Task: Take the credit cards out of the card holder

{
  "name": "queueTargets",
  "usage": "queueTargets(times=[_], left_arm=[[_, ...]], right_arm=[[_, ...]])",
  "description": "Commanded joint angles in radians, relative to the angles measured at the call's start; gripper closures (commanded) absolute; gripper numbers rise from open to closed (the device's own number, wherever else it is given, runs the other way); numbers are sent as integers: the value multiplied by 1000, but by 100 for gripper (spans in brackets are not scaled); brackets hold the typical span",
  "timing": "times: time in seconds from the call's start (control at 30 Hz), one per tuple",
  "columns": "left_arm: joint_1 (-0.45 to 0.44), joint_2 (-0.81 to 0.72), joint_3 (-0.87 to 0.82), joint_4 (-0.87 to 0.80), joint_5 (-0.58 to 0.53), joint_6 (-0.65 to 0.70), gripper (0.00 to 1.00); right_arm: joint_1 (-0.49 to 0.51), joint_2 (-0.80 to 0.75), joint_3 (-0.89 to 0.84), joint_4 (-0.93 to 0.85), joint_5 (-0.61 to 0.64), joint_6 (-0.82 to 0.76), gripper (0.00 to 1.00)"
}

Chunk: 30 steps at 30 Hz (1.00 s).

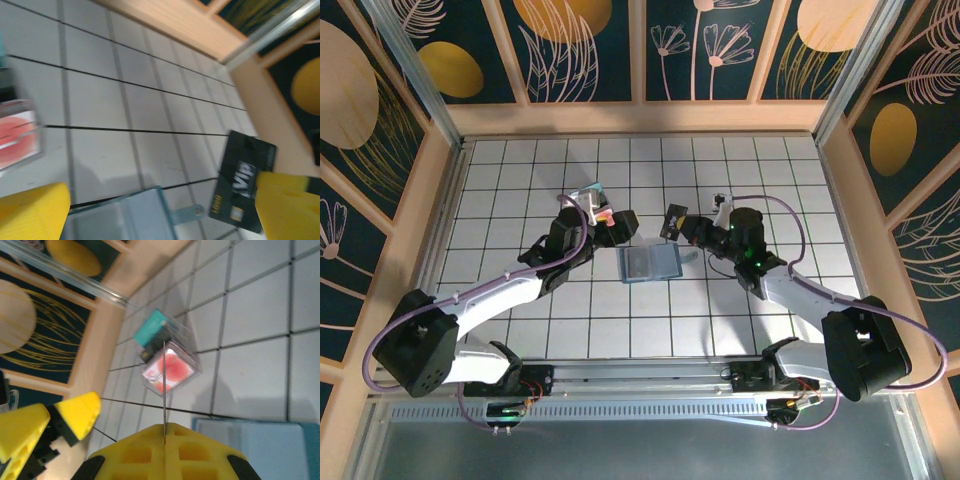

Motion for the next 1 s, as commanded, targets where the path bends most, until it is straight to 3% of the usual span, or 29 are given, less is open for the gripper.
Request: queueTargets(times=[0.0,0.17,0.47,0.83,0.97], left_arm=[[13,22,-4,143,174,-24,8],[25,69,6,230,297,-45,14],[44,112,42,240,352,-27,22],[46,127,50,318,427,-39,48],[45,117,50,314,424,-30,63]], right_arm=[[-6,23,-3,196,-93,46,100],[-6,77,9,332,-199,101,100],[9,101,33,372,-255,115,100],[34,132,70,381,-282,117,100],[42,145,73,396,-288,121,100]])
